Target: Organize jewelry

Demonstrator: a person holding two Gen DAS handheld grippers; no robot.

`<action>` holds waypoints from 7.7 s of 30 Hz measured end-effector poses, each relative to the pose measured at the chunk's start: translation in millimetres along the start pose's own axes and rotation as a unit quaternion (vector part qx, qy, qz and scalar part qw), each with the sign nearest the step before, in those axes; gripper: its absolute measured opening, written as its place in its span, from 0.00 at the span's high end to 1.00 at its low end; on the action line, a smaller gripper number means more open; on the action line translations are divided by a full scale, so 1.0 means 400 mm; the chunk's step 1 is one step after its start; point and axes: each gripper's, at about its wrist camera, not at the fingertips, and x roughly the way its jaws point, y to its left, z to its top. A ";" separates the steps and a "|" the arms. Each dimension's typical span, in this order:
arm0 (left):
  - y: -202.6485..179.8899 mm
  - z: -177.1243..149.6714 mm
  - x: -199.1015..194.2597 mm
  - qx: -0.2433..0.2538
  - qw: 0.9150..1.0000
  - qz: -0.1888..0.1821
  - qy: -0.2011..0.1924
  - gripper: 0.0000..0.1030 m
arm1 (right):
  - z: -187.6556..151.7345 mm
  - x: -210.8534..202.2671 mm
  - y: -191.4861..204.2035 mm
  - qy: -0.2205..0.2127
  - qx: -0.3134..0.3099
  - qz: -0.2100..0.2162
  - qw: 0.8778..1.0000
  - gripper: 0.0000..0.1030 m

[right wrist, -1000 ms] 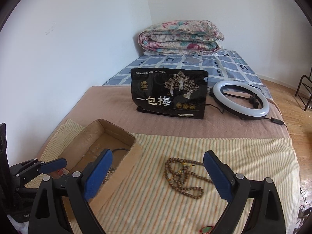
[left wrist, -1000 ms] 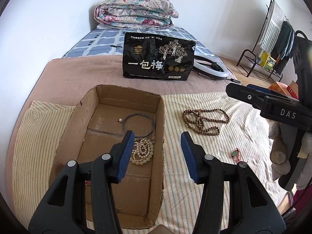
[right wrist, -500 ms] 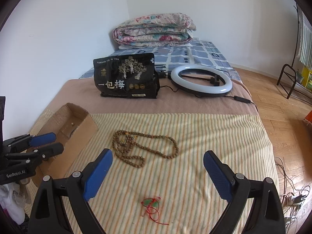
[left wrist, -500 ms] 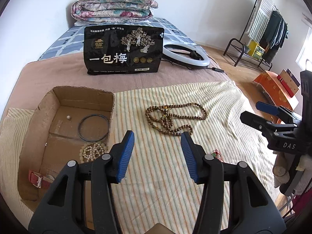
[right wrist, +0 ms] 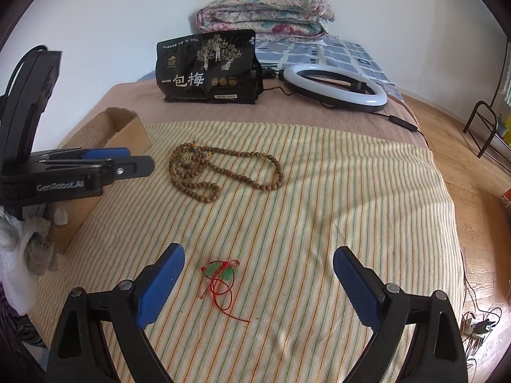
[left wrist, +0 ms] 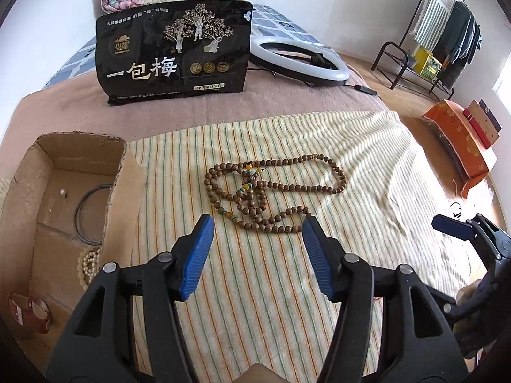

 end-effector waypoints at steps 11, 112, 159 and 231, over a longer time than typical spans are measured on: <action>0.001 0.043 0.126 0.001 1.000 0.025 0.019 0.42 | -0.039 0.065 0.045 0.028 -0.025 0.029 0.999 0.07; 0.476 0.062 -0.453 -0.095 0.978 0.047 -0.182 0.89 | 0.189 -0.097 0.587 -0.084 -0.112 0.105 0.985 0.70; 0.480 0.021 -0.426 -0.088 0.984 0.081 -0.130 0.43 | 0.172 -0.028 0.641 -0.068 -0.117 0.090 0.987 0.09; 0.159 -0.272 -0.654 0.006 0.968 0.155 -0.199 0.00 | 0.063 -0.256 0.392 -0.127 -0.020 -0.006 0.992 0.00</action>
